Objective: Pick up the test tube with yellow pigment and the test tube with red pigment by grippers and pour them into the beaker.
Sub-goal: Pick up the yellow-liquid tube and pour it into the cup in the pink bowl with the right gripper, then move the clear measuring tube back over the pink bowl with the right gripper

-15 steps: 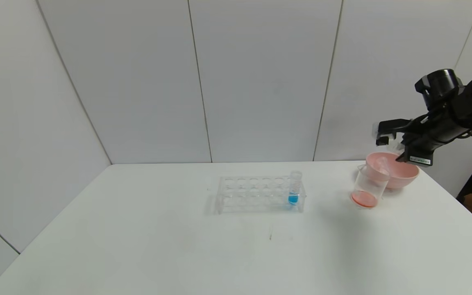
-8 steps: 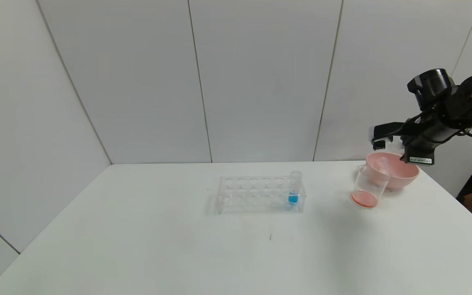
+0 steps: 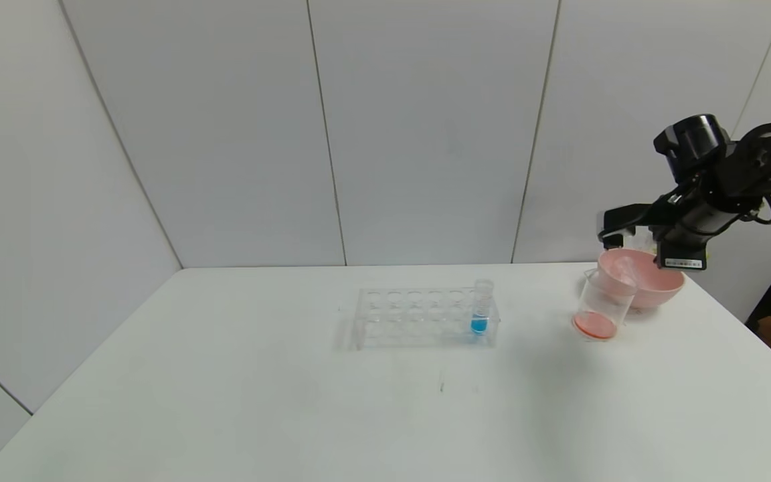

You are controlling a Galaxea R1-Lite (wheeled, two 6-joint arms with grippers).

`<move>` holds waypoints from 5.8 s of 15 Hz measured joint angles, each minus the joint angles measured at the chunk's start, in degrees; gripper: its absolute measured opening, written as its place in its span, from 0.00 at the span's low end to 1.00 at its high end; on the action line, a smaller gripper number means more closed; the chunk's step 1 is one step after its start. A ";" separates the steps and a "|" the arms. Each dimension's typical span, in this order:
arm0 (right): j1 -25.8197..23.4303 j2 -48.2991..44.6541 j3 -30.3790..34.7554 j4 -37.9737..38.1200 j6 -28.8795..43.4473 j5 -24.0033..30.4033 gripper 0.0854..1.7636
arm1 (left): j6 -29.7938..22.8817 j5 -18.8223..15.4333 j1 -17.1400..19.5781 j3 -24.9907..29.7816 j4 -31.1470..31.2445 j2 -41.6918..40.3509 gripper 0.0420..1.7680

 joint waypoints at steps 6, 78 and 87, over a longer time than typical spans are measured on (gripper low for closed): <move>0.83 0.16 0.00 0.27 -0.93 -1.97 0.26 | 0.00 0.00 0.00 0.00 0.00 0.00 0.97; -14.76 -14.18 9.79 -29.93 66.77 40.25 0.26 | -0.02 0.02 0.00 0.00 0.00 0.00 0.97; -15.15 -10.07 32.83 -60.68 71.80 34.21 0.26 | 0.02 0.00 0.00 0.00 0.00 0.00 0.97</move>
